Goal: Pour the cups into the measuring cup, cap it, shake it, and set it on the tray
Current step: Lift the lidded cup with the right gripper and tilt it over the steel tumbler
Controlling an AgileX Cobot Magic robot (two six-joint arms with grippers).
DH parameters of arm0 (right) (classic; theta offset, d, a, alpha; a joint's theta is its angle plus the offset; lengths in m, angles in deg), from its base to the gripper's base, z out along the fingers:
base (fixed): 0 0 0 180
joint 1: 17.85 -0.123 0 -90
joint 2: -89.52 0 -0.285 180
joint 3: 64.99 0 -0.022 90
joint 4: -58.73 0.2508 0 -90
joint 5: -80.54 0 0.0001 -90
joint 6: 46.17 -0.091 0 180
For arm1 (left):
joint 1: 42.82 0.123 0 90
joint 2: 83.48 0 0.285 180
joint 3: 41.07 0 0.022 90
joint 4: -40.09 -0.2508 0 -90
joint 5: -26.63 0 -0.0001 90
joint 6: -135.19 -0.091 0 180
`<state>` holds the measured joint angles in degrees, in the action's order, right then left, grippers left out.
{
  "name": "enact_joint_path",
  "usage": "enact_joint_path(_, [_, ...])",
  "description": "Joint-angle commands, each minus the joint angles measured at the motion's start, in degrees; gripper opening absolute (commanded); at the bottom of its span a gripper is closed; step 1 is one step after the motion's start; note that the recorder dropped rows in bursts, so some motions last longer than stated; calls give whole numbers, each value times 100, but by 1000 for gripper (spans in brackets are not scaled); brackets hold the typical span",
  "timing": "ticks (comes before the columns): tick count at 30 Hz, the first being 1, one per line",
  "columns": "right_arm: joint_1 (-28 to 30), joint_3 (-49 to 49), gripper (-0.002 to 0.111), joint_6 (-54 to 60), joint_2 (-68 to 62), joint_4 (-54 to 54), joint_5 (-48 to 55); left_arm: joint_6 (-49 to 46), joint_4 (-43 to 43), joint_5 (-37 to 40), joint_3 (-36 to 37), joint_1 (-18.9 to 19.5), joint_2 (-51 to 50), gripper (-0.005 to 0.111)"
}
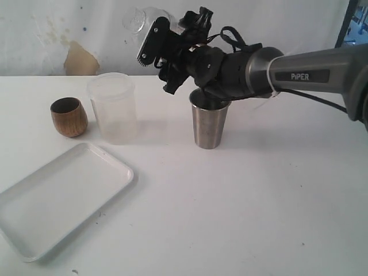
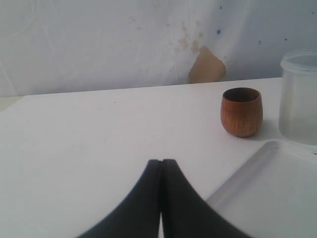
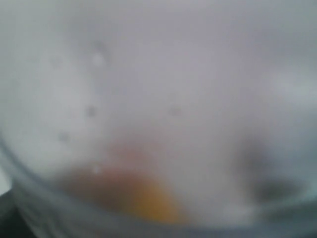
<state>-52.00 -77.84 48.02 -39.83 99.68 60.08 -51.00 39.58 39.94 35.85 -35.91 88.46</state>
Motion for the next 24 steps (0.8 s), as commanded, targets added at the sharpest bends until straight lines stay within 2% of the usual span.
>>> enact_joint_path(1, [-219,-321,0,2563,89,2114,-1331,-8,-15,-43,31,-36,27,0])
enact_joint_path(5, [-242,-503,0,2714,89,2417,-1107,-8,-15,-43,31,-36,27,0])
enact_joint_path(13, [-313,-531,0,2808,-114,2439,-1440,-8,-15,-43,31,-36,27,0])
enact_joint_path(19, [-604,-520,0,2808,-291,2223,-1968,-8,-15,-43,31,-36,27,0])
enact_joint_path(24, [-844,-520,0,2808,-315,2048,-1989,-8,-15,-43,31,-36,27,0])
